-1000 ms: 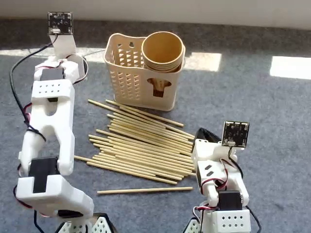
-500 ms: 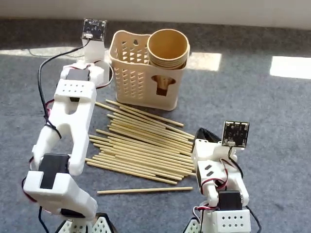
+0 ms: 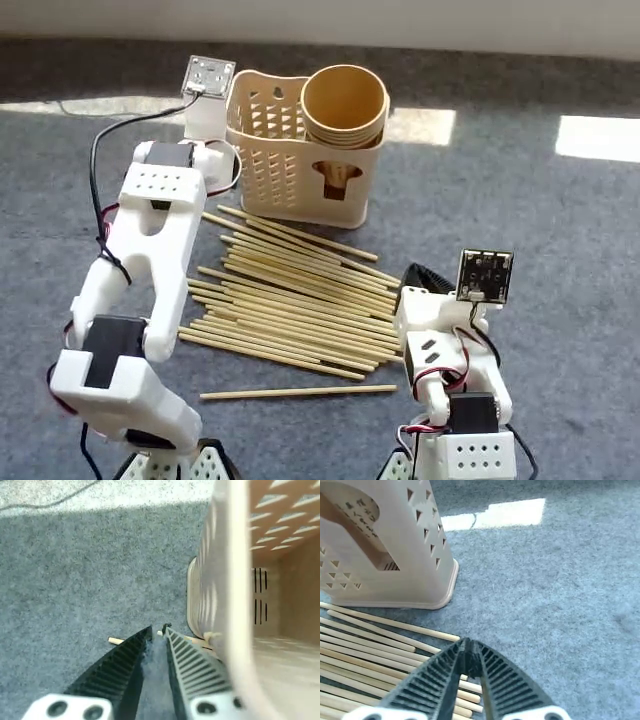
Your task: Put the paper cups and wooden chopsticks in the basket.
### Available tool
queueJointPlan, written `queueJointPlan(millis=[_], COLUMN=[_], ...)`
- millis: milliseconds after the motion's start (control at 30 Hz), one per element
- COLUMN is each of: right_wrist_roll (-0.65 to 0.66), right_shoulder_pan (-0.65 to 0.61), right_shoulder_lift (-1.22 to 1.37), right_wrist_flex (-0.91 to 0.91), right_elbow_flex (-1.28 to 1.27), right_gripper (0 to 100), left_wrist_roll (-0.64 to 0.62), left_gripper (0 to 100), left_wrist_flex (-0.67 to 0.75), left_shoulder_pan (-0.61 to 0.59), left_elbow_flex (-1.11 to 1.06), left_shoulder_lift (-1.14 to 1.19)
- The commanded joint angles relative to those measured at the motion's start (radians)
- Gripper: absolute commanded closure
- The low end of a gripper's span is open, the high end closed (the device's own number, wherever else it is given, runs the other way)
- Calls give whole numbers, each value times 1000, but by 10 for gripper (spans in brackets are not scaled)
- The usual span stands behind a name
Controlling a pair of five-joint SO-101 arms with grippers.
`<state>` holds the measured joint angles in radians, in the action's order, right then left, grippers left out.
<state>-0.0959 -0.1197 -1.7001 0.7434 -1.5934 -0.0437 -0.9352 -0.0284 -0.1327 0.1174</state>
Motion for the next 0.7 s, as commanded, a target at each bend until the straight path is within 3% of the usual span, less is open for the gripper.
queueJointPlan(millis=[0, 433, 667], right_wrist_roll=[12, 12, 12], right_shoulder_pan=[7, 7, 7], right_shoulder_lift=[-7, -7, 1], right_wrist_flex=[-24, -24, -18], right_elbow_flex=[5, 5, 10], right_gripper=[992, 992, 992], left_wrist_roll=[-6, -3, 35], left_gripper=[947, 948, 995], left_wrist_flex=[-52, -328, -322], left_shoulder_pan=[-45, -229, -288], left_elbow_flex=[8, -7, -159], left_shoulder_lift=[-124, -312, -315])
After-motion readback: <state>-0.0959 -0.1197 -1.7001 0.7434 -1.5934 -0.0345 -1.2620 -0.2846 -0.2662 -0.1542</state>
